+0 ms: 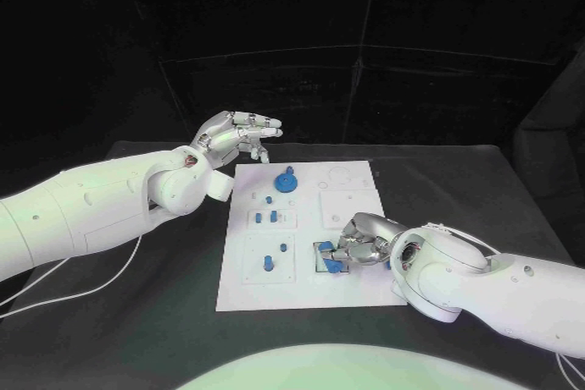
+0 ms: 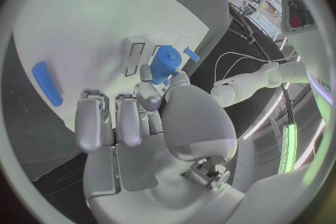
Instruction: Assemble the parts on the task board
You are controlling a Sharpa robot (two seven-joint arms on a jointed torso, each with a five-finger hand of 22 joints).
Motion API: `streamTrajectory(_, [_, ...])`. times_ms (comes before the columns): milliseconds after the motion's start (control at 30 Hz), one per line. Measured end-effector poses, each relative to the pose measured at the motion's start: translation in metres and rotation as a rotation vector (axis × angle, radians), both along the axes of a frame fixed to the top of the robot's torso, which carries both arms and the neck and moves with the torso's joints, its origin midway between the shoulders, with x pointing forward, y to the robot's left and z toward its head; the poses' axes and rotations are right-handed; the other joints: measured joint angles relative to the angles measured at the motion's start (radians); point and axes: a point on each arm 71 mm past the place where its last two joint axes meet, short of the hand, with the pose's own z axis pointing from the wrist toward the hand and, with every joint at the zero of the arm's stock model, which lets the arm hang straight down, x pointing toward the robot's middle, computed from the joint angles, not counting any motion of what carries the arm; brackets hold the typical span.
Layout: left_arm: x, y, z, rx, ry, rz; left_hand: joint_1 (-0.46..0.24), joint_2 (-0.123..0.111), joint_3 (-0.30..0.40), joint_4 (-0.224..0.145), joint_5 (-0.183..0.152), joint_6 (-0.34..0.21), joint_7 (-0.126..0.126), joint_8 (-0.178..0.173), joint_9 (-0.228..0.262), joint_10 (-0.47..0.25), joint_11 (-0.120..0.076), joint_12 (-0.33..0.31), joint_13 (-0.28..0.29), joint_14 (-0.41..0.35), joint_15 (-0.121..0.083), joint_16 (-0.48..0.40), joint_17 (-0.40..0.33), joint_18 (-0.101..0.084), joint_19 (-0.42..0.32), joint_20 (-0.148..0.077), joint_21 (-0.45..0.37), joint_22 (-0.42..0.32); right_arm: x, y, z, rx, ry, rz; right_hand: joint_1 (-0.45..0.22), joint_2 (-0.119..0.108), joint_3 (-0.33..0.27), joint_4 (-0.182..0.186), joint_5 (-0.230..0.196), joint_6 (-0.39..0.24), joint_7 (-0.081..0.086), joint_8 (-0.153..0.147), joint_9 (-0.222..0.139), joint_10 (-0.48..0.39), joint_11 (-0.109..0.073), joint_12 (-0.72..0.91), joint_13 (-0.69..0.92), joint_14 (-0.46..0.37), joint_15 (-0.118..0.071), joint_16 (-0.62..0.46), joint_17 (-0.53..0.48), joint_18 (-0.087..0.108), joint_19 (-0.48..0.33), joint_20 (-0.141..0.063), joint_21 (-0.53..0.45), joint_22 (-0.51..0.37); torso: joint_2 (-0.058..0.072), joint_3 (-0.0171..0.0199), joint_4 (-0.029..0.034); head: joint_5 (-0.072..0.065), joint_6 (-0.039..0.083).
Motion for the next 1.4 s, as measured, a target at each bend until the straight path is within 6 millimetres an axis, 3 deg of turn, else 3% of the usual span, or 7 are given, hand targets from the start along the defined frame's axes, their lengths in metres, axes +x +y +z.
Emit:
streamTrajectory(233, [0.0,-0.0004,0.0,0.0,0.0,-0.001,0.0,0.0,0.0,0.0,0.0,0.0,0.0,0.0,0.0,0.0,0.0,0.0,0.0,0.0,0.0,0.0,0.0,0.0,0.0,0.0,0.0,0.0,0.0028,0.0034,-0.0023,-0.015,0.002,-0.006,-0.016,0.0,-0.019,0.001,-0.041,0.004,-0.004,0.004,0.005,0.0,0.0,-0.012,-0.008,0.004,-0.004,0.0,-0.004,0.0,0.0,0.0,0.0,0.0,0.0,0.0001,-0.0009,0.001,-0.001])
streamTrajectory(333, [0.0,-0.0005,0.0,0.0,0.001,-0.001,0.0,0.0,0.0,0.0,0.0,0.0,0.0,0.0,0.0,0.0,0.0,0.0,0.0,0.0,0.0,0.0,0.0,0.0,0.0,0.0,0.0,0.0,0.0046,0.0037,-0.0032,-0.021,-0.003,-0.009,-0.048,0.0,-0.041,0.001,-0.128,0.007,-0.007,0.006,0.01,0.0,0.0,-0.029,-0.017,0.004,-0.004,0.0,-0.011,0.0,-0.004,-0.004,0.0,0.0,-0.001,0.0,-0.0009,0.001,-0.001])
streamTrajectory(400, [-0.0001,-0.0006,0.0,0.0,0.001,-0.001,0.0,0.0,0.0,0.0,0.0,0.0,0.0,0.0,0.0,0.0,0.0,0.0,0.0,0.0,0.0,0.0,0.0,0.0,0.0,0.0,0.0,0.0,0.0054,0.0041,-0.0035,-0.023,-0.006,-0.01,-0.087,-0.002,-0.067,0.002,-0.237,0.003,-0.003,0.008,0.017,0.0,0.0,-0.04,-0.021,0.004,-0.004,-0.005,-0.014,0.0,-0.004,-0.004,0.0,0.0,-0.001,0.0001,-0.0008,0.001,0.0])
streamTrajectory(533, [0.0,-0.0006,0.0001,0.0,0.0,-0.001,0.0,0.0,0.0,0.0,0.0,0.0,0.0,0.0,0.0,0.0,0.0,0.0,0.0,0.0,0.0,0.0,0.0,0.0,0.0,0.0,0.0,0.0,0.0063,0.0047,-0.0034,-0.027,-0.015,-0.008,-0.112,-0.012,-0.079,0.005,-0.308,0.003,-0.003,0.008,0.023,0.0,0.0,-0.049,-0.024,0.004,-0.004,-0.01,-0.02,0.0,-0.004,-0.004,0.0,0.0,-0.001,0.0001,-0.0007,0.002,0.001])
streamTrajectory(867, [-0.0001,-0.0004,0.0001,0.0,0.001,-0.001,0.0,0.0,0.0,0.0,0.0,0.0,0.0,0.0,0.0,0.0,0.0,0.0,0.0,0.0,0.0,0.0,0.0,0.0,0.0,0.0,0.0,0.0,0.0048,0.0056,-0.0014,-0.027,-0.03,0.004,-0.125,-0.021,-0.078,-0.002,-0.32,0.0,0.0,0.008,0.034,0.0,0.0,-0.062,-0.028,0.004,-0.004,-0.014,-0.024,0.0,-0.004,-0.004,0.0,0.0,-0.001,0.0012,-0.002,0.005,0.001])
streamTrajectory(1100, [-0.0001,-0.0003,0.0001,0.0,0.001,-0.001,0.0,0.0,0.0,0.0,0.0,0.0,0.0,0.0,0.0,0.0,0.0,0.0,0.0,0.0,0.0,0.0,0.0,0.0,0.0,0.0,0.0,0.0,0.0007,0.0063,0.0013,-0.022,-0.033,0.037,0.033,-0.027,-0.042,-0.076,-0.261,0.0,0.0,0.015,0.048,0.0,0.0,-0.062,-0.008,0.0,-0.007,-0.014,-0.005,0.0,-0.004,-0.004,0.0,0.0,-0.001,0.0018,-0.0021,0.005,0.0])
streamTrajectory(1400, [0.0002,0.0,0.0,0.001,0.001,0.0,0.0,0.0,0.0,0.0,0.0,0.0,0.0,0.0,0.0,0.0,0.0,0.0,0.0,0.0,0.0,0.0,0.0,0.0,0.0,0.0,0.0,0.0,-0.0017,0.0046,0.0034,-0.021,-0.037,0.065,0.044,-0.028,-0.041,-0.084,-0.261,0.0,0.0,0.015,0.051,0.003,-0.004,-0.062,-0.004,0.0,-0.007,-0.014,0.0,0.0,-0.004,-0.004,0.0,0.0,-0.001,0.0017,-0.0027,0.006,-0.001])
